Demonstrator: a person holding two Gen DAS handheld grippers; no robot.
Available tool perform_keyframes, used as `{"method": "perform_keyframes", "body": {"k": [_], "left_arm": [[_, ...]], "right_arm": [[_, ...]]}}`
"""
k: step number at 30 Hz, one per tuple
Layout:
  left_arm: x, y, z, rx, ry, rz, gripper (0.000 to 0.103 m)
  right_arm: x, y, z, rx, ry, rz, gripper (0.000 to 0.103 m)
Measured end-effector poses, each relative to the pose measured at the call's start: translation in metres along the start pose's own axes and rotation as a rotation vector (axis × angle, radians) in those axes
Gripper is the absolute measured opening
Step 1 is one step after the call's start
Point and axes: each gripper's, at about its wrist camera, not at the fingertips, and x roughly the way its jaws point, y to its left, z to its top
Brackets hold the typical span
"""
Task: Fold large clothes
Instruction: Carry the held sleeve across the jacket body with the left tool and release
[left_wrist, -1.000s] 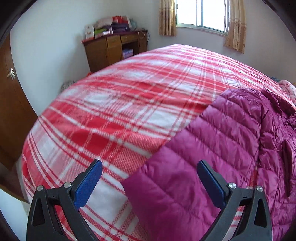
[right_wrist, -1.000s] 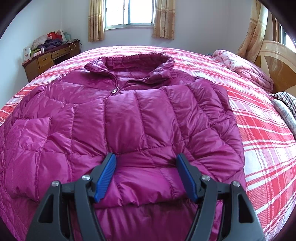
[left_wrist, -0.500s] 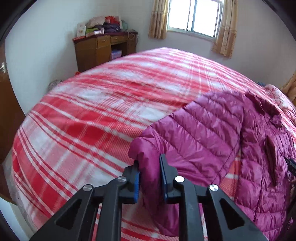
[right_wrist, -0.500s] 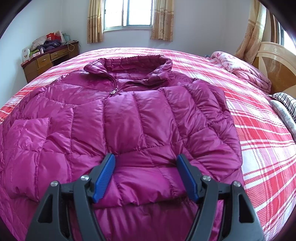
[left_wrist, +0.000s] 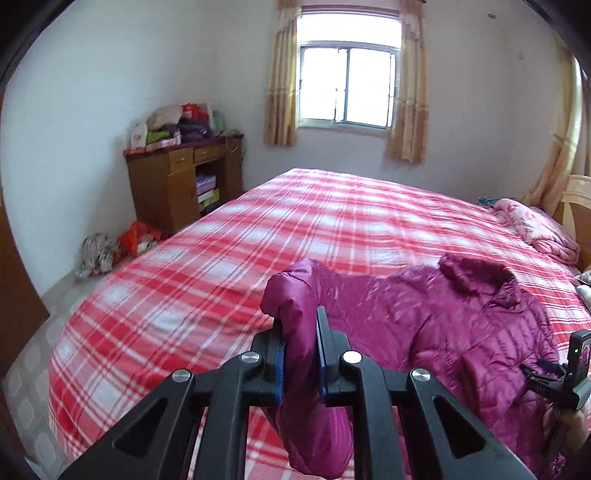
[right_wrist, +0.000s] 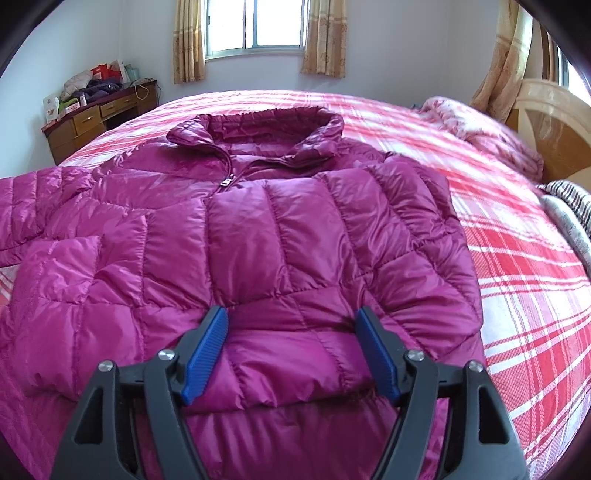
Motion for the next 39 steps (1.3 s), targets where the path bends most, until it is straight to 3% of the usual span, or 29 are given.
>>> {"method": "perform_keyframes", "body": {"k": [9, 19, 23, 31, 39], "left_arm": [[-0.009, -0.092, 0.033, 0.234, -0.083, -0.029, 0.012], [-0.01, -0.172, 0.039, 0.352, -0.081, -0.131, 0.012], [-0.01, -0.209, 0.039, 0.437, -0.078, -0.172, 0.012], [0.01, -0.281, 0.009, 0.584, -0.018, -0.26, 0.012], [0.043, -0.329, -0.033, 0.621, 0.064, -0.329, 0.012]], "right_arm": [[-0.052, -0.002, -0.017, -0.014, -0.066, 0.071, 0.082], [-0.058, -0.024, -0.035, 0.056, -0.012, 0.094, 0.082], [-0.067, -0.016, -0.04, 0.021, 0.02, 0.102, 0.082], [-0.066, -0.015, -0.059, 0.024, 0.032, 0.115, 0.082], [-0.059, -0.027, -0.063, 0.066, 0.016, 0.113, 0.082]]}}
